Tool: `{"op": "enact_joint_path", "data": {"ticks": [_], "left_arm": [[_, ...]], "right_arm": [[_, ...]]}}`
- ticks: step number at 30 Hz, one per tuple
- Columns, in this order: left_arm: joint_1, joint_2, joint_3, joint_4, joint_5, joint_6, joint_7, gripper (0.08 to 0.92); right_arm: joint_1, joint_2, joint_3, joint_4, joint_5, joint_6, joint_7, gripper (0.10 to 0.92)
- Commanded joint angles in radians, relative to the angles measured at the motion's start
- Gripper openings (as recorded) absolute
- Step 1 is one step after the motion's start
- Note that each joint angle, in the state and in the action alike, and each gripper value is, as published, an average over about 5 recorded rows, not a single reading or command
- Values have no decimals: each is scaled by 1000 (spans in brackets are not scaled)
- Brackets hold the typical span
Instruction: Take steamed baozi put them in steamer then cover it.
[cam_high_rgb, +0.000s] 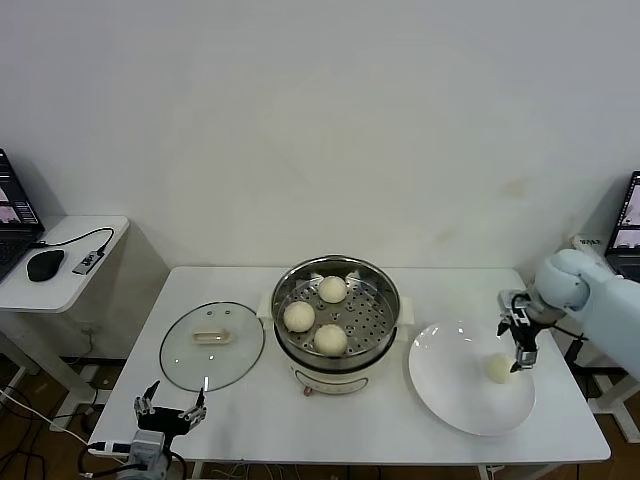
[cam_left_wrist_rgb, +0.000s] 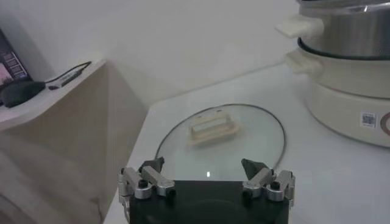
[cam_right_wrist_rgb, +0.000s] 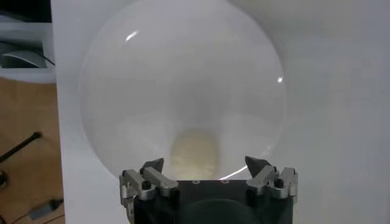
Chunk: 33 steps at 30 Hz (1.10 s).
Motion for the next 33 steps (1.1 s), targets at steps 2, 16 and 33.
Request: {"op": "enact_joint_path", "data": {"ticks": [2, 16, 33], "left_arm": [[-1, -1, 3, 10, 0, 1, 1, 823], [-9, 1, 8, 38, 0, -1, -1, 823], [-18, 0, 10, 55, 1, -2, -3, 823]], "right_arm": [[-133, 32, 117, -63, -65, 23, 28, 823], [-161, 77, 130, -115, -91, 25, 78, 823], [-162, 101, 127, -138, -106, 28, 80, 823]]}}
